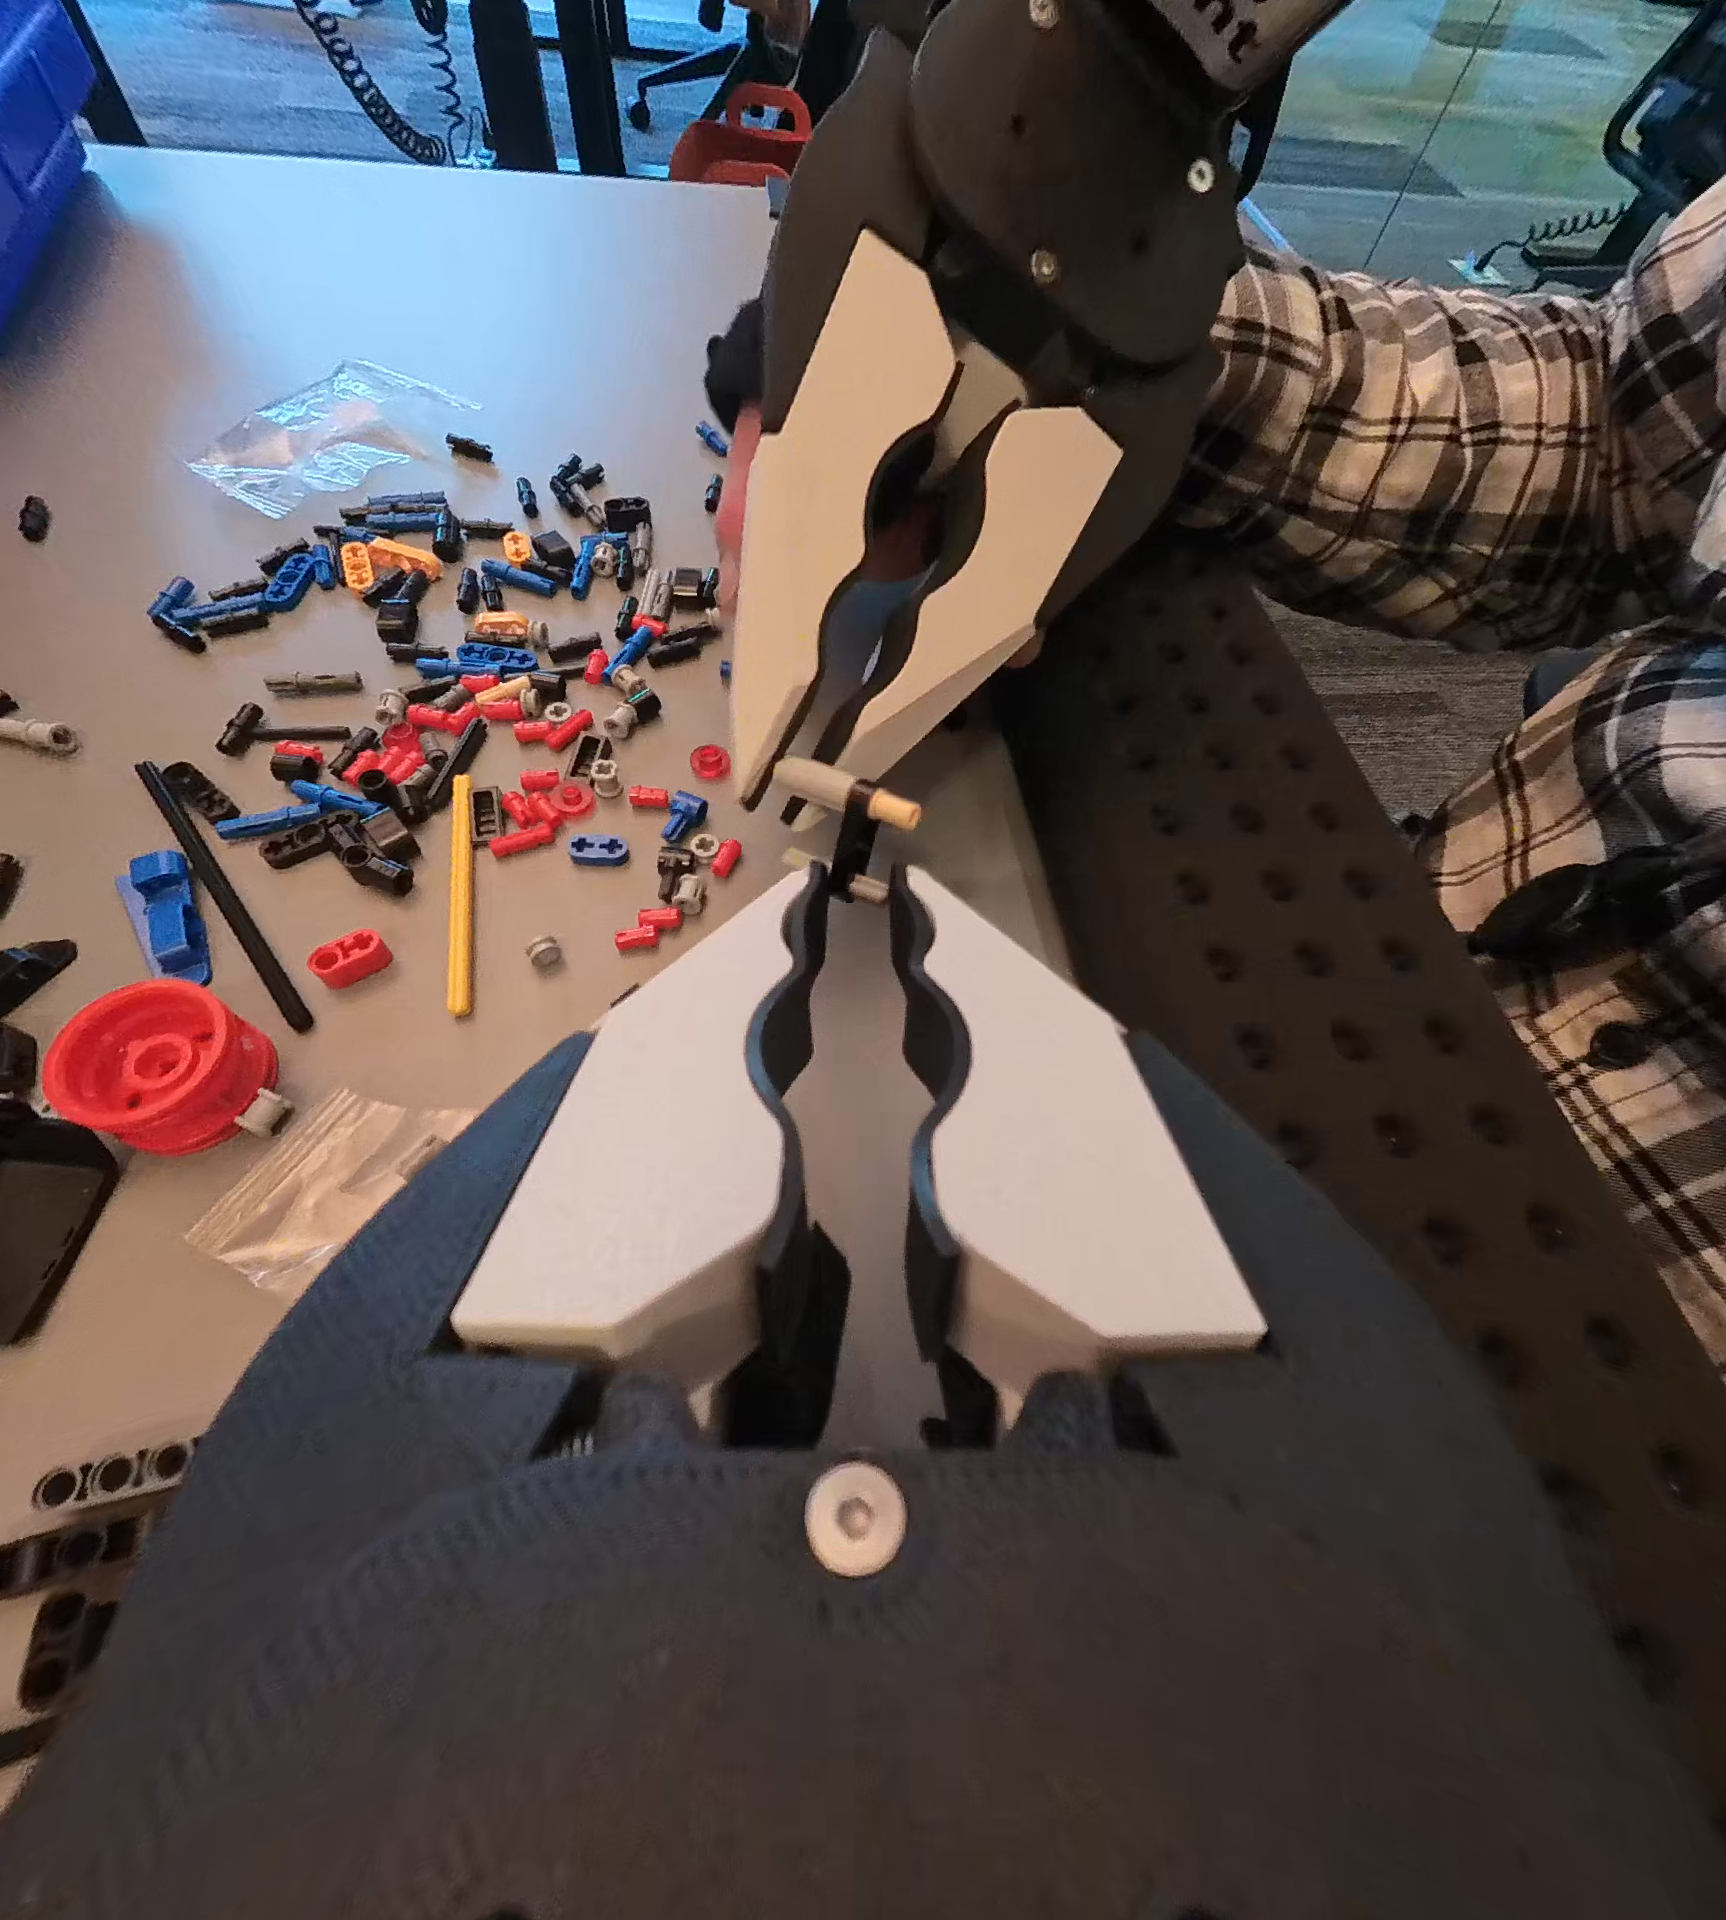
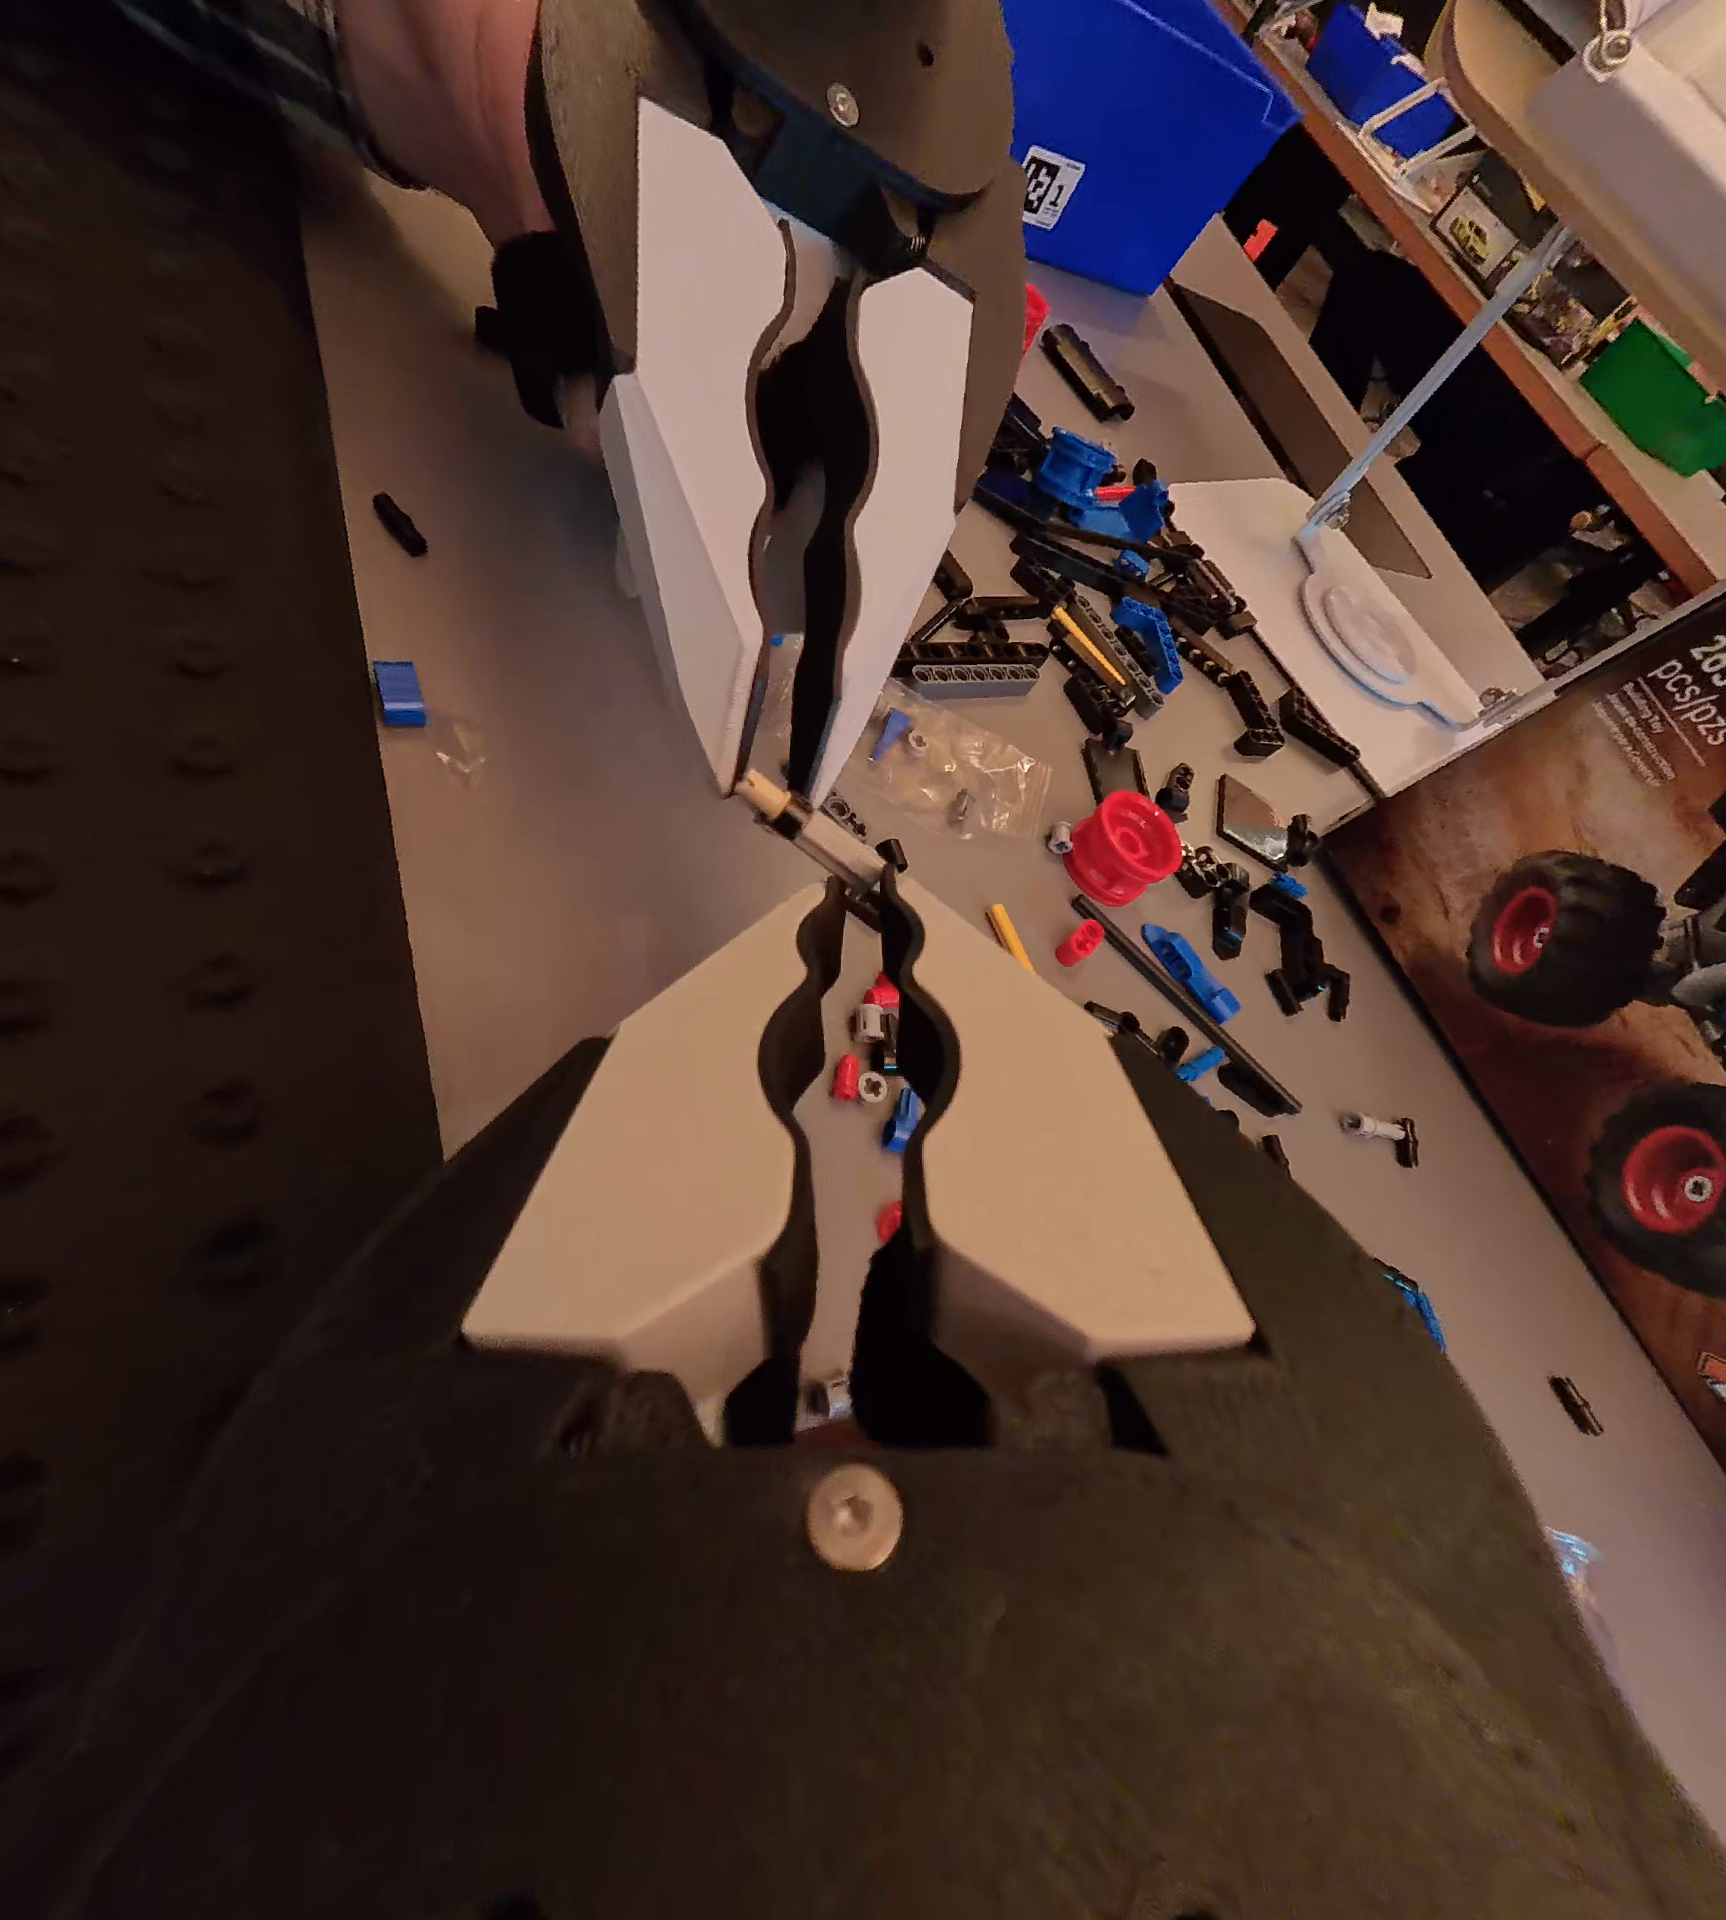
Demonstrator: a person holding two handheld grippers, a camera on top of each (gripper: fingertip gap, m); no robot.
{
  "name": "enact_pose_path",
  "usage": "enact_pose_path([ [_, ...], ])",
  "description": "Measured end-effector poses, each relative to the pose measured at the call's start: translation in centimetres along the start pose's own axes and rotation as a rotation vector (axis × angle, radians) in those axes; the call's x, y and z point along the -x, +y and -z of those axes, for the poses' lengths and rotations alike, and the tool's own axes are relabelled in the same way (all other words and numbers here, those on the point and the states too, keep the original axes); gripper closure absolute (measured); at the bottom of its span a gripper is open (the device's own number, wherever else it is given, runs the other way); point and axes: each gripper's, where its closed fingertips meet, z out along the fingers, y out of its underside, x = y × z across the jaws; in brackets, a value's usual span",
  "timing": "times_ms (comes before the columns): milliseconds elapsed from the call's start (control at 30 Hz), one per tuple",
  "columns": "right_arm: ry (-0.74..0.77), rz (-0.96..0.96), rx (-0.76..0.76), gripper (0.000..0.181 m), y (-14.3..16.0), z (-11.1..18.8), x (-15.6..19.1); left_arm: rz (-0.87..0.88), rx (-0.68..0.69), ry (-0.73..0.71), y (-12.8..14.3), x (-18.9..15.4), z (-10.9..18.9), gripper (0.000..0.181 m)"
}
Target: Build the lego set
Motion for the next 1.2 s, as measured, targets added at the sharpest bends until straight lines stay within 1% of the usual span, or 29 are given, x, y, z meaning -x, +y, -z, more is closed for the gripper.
enact_pose_path([
  [67,-0.001,0.004,-0.005,0.176,-0.1,0.1,0.0,-0.014,0.01,-0.008,0.1,0.1,0.1,0.171],
  [133,-0.013,0.002,-0.019,0.179,-0.5,0.4,0.3,-0.035,0.036,-0.038,0.6,0.6,0.1,0.178],
  [200,-0.038,-0.012,-0.023,0.179,-0.5,0.6,0.8,-0.039,0.028,0.005,0.5,-0.1,0.2,0.178],
  [233,-0.05,-0.011,-0.012,0.18,-0.3,0.5,1.2,-0.056,0.032,0.001,0.5,-0.2,0.2,0.179],
  [300,-0.077,0.0,0.016,0.18,0.1,0.3,2.0,-0.086,0.088,-0.049,1.2,0.4,-0.2,0.179],
  [367,-0.091,0.018,0.054,0.18,0.7,0.1,2.6,-0.088,0.109,-0.056,1.6,0.6,-0.4,0.179],
  [533,-0.079,0.058,0.117,0.18,1.3,-0.1,3.1,-0.153,0.138,-0.091,1.8,0.9,-0.7,0.179],
  [600,-0.083,0.066,0.145,0.181,1.6,-0.1,3.3,-0.205,0.19,-0.118,2.4,1.1,-1.0,0.181],
  [667,-0.119,0.045,0.145,0.18,1.4,-0.2,4.0,-0.283,0.291,-0.142,4.1,1.3,-1.4,0.181],
  [700,-0.128,0.038,0.159,0.18,1.5,-0.3,4.2,-0.309,0.306,-0.145,4.5,1.3,-1.6,0.181],
  [767,-0.142,0.039,0.192,0.18,1.8,-0.4,4.4,-0.307,0.309,-0.138,4.5,1.2,-1.7,0.181],
  [867,-0.148,0.021,0.196,0.177,1.8,-0.2,4.4,-0.306,0.321,-0.164,4.6,1.8,-1.1,0.181],
  [967,-0.151,-0.006,0.202,0.169,2.0,0.1,4.2,-0.292,0.32,-0.175,4.6,2.2,-0.5,0.179],
  [1067,-0.151,-0.02,0.222,0.164,2.3,0.3,3.8,-0.28,0.324,-0.151,4.5,1.9,0.1,0.173],
  [1200,-0.199,-0.03,0.237,0.159,2.5,0.2,4.0,-0.289,0.34,-0.064,4.7,-0.2,0.1,0.165],
])
